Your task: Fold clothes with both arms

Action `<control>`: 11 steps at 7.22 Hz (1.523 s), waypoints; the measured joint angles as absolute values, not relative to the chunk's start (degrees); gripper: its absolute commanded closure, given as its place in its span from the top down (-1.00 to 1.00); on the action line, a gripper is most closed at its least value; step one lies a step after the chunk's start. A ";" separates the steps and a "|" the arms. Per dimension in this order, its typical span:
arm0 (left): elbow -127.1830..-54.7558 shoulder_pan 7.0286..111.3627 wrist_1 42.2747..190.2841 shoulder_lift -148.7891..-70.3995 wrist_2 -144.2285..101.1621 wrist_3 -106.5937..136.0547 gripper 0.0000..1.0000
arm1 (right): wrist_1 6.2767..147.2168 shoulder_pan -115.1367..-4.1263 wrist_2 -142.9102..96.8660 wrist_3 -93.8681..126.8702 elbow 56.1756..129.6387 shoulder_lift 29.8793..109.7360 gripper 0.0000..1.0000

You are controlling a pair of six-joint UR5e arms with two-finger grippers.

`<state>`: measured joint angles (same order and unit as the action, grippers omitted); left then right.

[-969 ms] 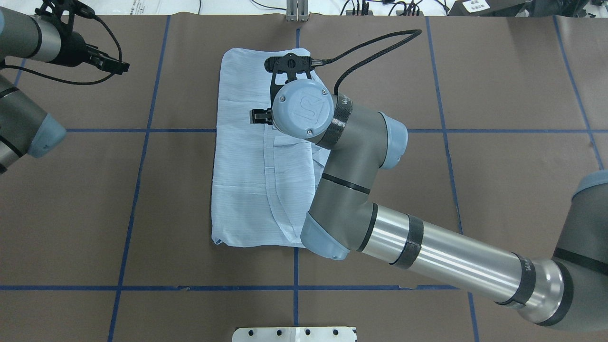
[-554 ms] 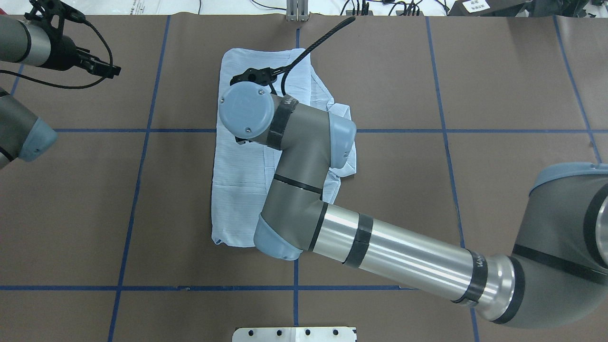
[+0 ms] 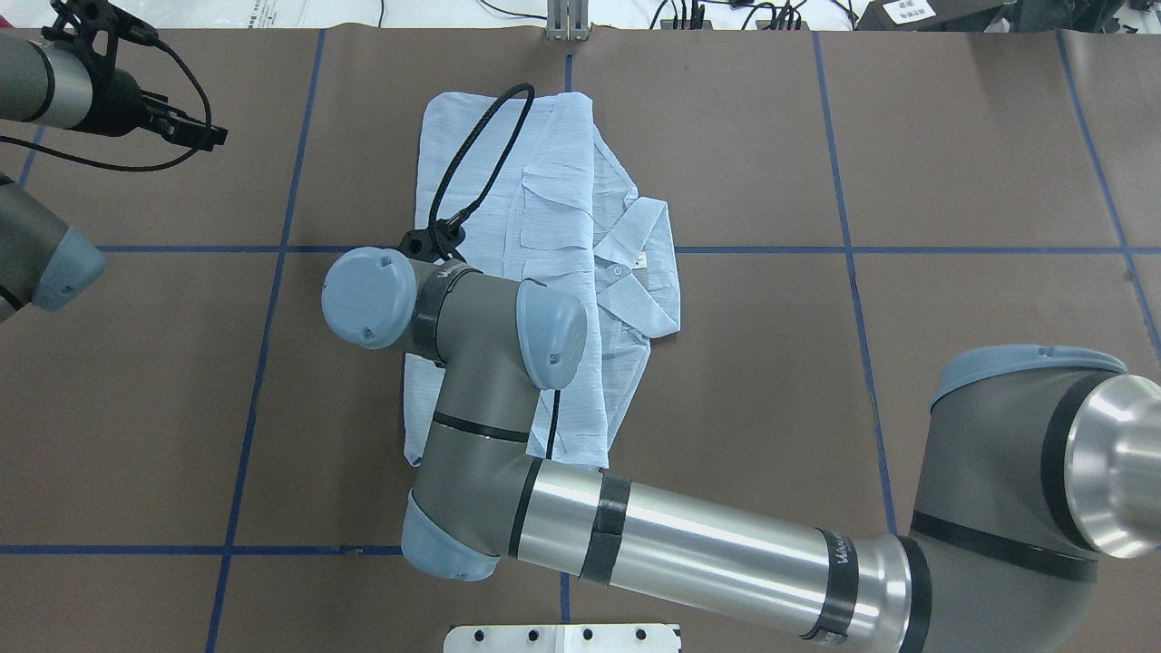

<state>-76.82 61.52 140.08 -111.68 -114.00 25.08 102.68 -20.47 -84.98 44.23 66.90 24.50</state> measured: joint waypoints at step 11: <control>-76.82 62.14 140.10 -111.69 -113.99 25.14 1.00 | 102.50 -18.19 -81.46 53.12 62.32 23.44 0.41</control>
